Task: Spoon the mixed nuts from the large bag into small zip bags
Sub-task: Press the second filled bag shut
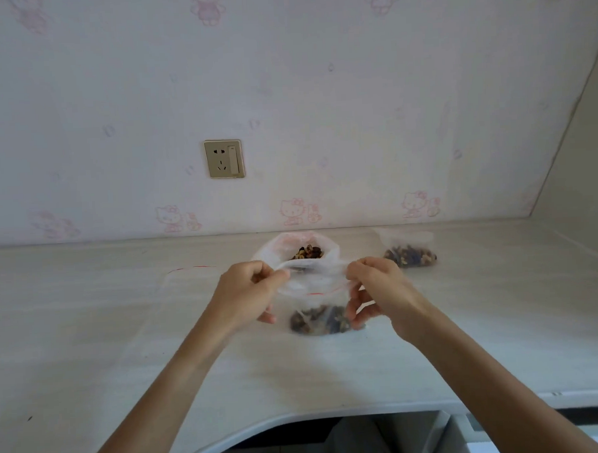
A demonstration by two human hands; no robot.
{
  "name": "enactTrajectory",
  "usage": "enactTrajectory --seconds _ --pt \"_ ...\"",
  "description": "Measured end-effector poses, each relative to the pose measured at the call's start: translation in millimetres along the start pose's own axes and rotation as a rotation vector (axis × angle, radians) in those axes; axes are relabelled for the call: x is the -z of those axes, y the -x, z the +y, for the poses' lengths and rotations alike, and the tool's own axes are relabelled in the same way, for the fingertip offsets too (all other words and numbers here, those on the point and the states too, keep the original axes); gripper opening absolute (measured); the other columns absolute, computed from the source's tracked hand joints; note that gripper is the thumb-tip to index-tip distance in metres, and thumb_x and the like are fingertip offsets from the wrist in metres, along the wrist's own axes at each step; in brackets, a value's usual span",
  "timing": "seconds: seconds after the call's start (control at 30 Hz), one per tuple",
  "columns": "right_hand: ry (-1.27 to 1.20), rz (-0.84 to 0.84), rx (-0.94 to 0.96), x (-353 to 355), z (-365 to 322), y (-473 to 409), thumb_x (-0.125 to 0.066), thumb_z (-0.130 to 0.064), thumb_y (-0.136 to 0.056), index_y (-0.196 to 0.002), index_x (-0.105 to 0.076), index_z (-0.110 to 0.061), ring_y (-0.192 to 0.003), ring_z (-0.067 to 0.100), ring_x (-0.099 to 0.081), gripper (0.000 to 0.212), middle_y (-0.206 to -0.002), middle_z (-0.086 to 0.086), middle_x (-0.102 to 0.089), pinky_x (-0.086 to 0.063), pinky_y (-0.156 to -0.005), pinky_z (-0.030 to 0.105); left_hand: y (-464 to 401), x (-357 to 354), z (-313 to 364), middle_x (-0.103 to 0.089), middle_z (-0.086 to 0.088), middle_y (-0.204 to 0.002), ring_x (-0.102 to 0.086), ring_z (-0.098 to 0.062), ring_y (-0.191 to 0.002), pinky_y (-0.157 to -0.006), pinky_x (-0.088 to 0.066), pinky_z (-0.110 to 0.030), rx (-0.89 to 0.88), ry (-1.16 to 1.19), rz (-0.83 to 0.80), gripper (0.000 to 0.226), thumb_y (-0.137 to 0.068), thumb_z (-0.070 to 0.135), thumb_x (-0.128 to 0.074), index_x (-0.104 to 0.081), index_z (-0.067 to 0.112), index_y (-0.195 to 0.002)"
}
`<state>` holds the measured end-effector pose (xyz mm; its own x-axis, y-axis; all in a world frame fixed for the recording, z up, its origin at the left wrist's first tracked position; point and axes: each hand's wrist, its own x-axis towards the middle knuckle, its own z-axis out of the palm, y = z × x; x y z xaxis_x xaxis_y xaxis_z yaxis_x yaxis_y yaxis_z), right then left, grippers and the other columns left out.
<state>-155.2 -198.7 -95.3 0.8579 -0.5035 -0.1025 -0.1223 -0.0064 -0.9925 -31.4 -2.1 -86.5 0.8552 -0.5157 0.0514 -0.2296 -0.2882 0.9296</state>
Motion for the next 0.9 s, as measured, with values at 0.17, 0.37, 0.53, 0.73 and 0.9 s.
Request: enactTrajectory --seconds 0.17,0.37,0.53,0.73,0.9 --pt "-0.43 -0.321 -0.162 15 9 -5 -0.057 -0.031 -0.096 -0.111 -0.073 -0.001 -0.074 0.027 -0.07 0.037 -0.091 0.017 -0.07 -0.055 -0.053 0.035 2 7 4 -0.067 -0.002 -0.085 -0.069 -0.015 -0.075 -0.066 -0.061 -0.039 0.213 0.519 -0.318 0.026 -0.089 0.043 -0.075 -0.075 0.017 -0.09" --pt "-0.549 -0.356 -0.117 16 17 -9 -0.066 -0.024 -0.094 -0.109 -0.079 -0.008 -0.076 0.018 -0.071 0.025 -0.089 0.009 -0.071 -0.056 -0.053 0.029 3 7 4 -0.066 0.008 -0.083 -0.065 -0.004 -0.071 -0.052 -0.047 -0.02 0.208 0.468 -0.358 0.034 -0.078 0.055 -0.082 -0.076 0.025 -0.092" --pt "-0.324 -0.205 0.088 11 9 -9 -0.08 -0.017 -0.087 -0.091 -0.074 -0.005 -0.063 0.018 -0.065 0.015 -0.075 0.009 -0.064 -0.056 -0.053 0.03 -1 6 10 -0.064 0.007 -0.072 -0.055 -0.004 -0.058 -0.046 -0.039 -0.019 0.149 0.348 -0.184 0.02 -0.073 0.04 -0.089 -0.074 0.026 -0.069" --pt "0.647 0.301 0.708 -3 -9 2 -0.066 0.003 -0.083 -0.081 -0.063 -0.014 -0.044 0.02 -0.051 0.017 -0.048 -0.003 -0.051 -0.051 -0.047 0.033 -6 12 17 -0.067 0.009 -0.055 -0.054 -0.004 -0.048 -0.055 -0.042 -0.024 -0.242 -0.262 0.217 0.023 -0.069 0.013 -0.082 -0.063 0.024 -0.064" --pt "0.767 0.328 0.626 -7 -11 6 -0.054 -0.007 -0.092 -0.092 -0.055 -0.013 -0.045 0.022 -0.057 0.007 -0.052 0.001 -0.059 -0.05 -0.046 0.04 0 10 21 -0.067 0.008 -0.058 -0.065 -0.01 -0.06 -0.06 -0.046 -0.026 -0.268 -0.528 0.191 0.014 -0.083 0.021 -0.076 -0.065 0.029 -0.079"
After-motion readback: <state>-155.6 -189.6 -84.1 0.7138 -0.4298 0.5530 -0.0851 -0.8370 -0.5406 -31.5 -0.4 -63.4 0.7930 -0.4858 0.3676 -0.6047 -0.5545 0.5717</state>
